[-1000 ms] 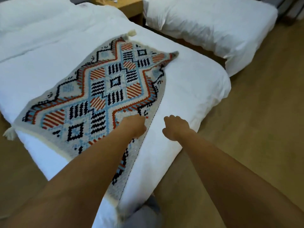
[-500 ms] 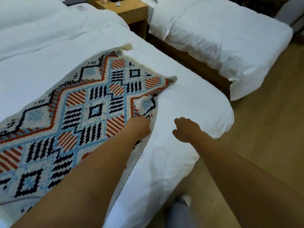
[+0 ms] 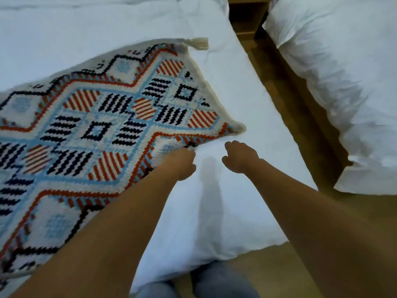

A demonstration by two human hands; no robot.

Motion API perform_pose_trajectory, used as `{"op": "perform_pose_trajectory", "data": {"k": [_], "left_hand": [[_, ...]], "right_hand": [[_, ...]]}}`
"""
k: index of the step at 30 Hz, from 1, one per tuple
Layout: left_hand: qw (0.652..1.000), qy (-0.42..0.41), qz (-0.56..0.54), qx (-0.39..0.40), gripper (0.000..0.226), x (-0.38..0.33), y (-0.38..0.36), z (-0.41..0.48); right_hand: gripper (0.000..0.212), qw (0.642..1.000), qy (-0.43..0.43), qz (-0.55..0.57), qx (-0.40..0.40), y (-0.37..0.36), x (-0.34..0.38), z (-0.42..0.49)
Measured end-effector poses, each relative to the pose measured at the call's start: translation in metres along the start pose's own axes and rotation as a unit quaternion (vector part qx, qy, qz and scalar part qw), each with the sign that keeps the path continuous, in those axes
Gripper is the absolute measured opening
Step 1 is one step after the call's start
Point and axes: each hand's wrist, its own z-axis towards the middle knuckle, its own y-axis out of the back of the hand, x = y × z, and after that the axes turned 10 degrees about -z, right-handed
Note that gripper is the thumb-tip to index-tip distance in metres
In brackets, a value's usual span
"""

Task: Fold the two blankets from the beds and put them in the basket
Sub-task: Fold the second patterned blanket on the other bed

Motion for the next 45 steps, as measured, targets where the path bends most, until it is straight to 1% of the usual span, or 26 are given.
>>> {"op": "perform_pose_trajectory", "data": {"k": [4, 7, 9, 11, 15, 18, 20, 23, 26, 27, 28, 29, 30, 31, 32, 33, 34, 35, 36, 37, 38, 39, 41, 43, 45], "left_hand": [[0.998, 0.023, -0.051, 0.015, 0.042, 0.004, -0.028, 0.022], [0.995, 0.035, -0.089, 0.001, 0.043, 0.018, -0.058, 0.044], [0.996, 0.037, -0.082, -0.022, 0.047, 0.028, -0.073, 0.057], [0.997, 0.049, -0.057, -0.028, 0.051, 0.038, -0.088, 0.069], [0.996, 0.065, -0.019, -0.059, 0.061, 0.048, -0.110, 0.091], [0.990, 0.117, -0.017, -0.083, 0.063, 0.044, -0.119, 0.111], [0.980, 0.161, -0.026, -0.117, 0.057, 0.040, -0.123, 0.124], [0.962, 0.195, -0.026, -0.192, 0.045, 0.033, -0.127, 0.134], [0.942, 0.225, -0.031, -0.246, 0.039, 0.033, -0.129, 0.139], [0.936, 0.234, -0.044, -0.258, 0.037, 0.033, -0.128, 0.140], [0.931, 0.238, -0.058, -0.269, 0.036, 0.034, -0.125, 0.140], [0.927, 0.241, -0.069, -0.280, 0.035, 0.033, -0.123, 0.140], [0.924, 0.240, -0.077, -0.288, 0.032, 0.031, -0.121, 0.138], [0.922, 0.238, -0.082, -0.295, 0.029, 0.027, -0.120, 0.136], [0.921, 0.234, -0.087, -0.301, 0.026, 0.022, -0.119, 0.132], [0.918, 0.229, -0.096, -0.308, 0.024, 0.016, -0.118, 0.129], [0.914, 0.228, -0.105, -0.318, 0.024, 0.010, -0.119, 0.125], [0.909, 0.228, -0.116, -0.329, 0.024, 0.002, -0.120, 0.119], [0.903, 0.229, -0.128, -0.341, 0.025, -0.005, -0.121, 0.113], [0.896, 0.225, -0.142, -0.355, 0.025, -0.012, -0.123, 0.105], [0.892, 0.214, -0.155, -0.367, 0.024, -0.017, -0.127, 0.097], [0.891, 0.198, -0.160, -0.376, 0.023, -0.023, -0.131, 0.089], [0.895, 0.173, -0.144, -0.385, 0.018, -0.037, -0.141, 0.074], [0.898, 0.174, -0.125, -0.385, 0.016, -0.047, -0.151, 0.066], [0.907, 0.189, -0.112, -0.360, 0.016, -0.058, -0.159, 0.064]], "right_hand": [[0.041, 0.999, 0.025, -0.009, 0.022, -0.008, -0.021, 0.032], [0.042, 0.999, 0.008, -0.011, 0.031, -0.031, -0.038, 0.062], [0.043, 0.999, -0.009, -0.006, 0.044, -0.048, -0.048, 0.080], [0.044, 0.998, -0.022, -0.011, 0.050, -0.064, -0.058, 0.100], [0.042, 0.999, -0.045, -0.011, 0.024, -0.092, -0.074, 0.129], [0.039, 0.999, -0.046, -0.011, 0.016, -0.110, -0.083, 0.145], [0.041, 0.998, -0.063, 0.024, -0.011, -0.119, -0.090, 0.159], [0.055, 0.990, -0.103, 0.081, -0.054, -0.123, -0.094, 0.179], [0.073, 0.980, -0.097, 0.160, -0.072, -0.118, -0.093, 0.203], [0.075, 0.975, -0.086, 0.191, -0.080, -0.115, -0.090, 0.210], [0.072, 0.963, -0.077, 0.240, -0.092, -0.110, -0.086, 0.214], [0.063, 0.940, -0.061, 0.318, -0.107, -0.104, -0.081, 0.218], [0.048, 0.897, -0.050, 0.422, -0.119, -0.095, -0.075, 0.220], [0.034, 0.837, -0.037, 0.532, -0.124, -0.087, -0.068, 0.220], [0.029, 0.782, -0.032, 0.611, -0.120, -0.077, -0.062, 0.219], [0.026, 0.739, -0.035, 0.664, -0.111, -0.071, -0.057, 0.221], [0.020, 0.733, -0.047, 0.670, -0.105, -0.062, -0.053, 0.221], [0.015, 0.742, -0.061, 0.660, -0.103, -0.056, -0.051, 0.221], [0.018, 0.750, -0.075, 0.649, -0.102, -0.050, -0.051, 0.220], [0.020, 0.740, -0.093, 0.657, -0.107, -0.044, -0.055, 0.219], [0.022, 0.710, -0.113, 0.688, -0.098, -0.036, -0.061, 0.215], [0.022, 0.670, -0.125, 0.727, -0.084, -0.029, -0.071, 0.210], [0.027, 0.615, -0.129, 0.775, -0.073, -0.018, -0.098, 0.200], [0.034, 0.581, -0.125, 0.802, -0.053, -0.016, -0.125, 0.187], [0.038, 0.552, -0.156, 0.819, -0.017, -0.034, -0.150, 0.171]]}}
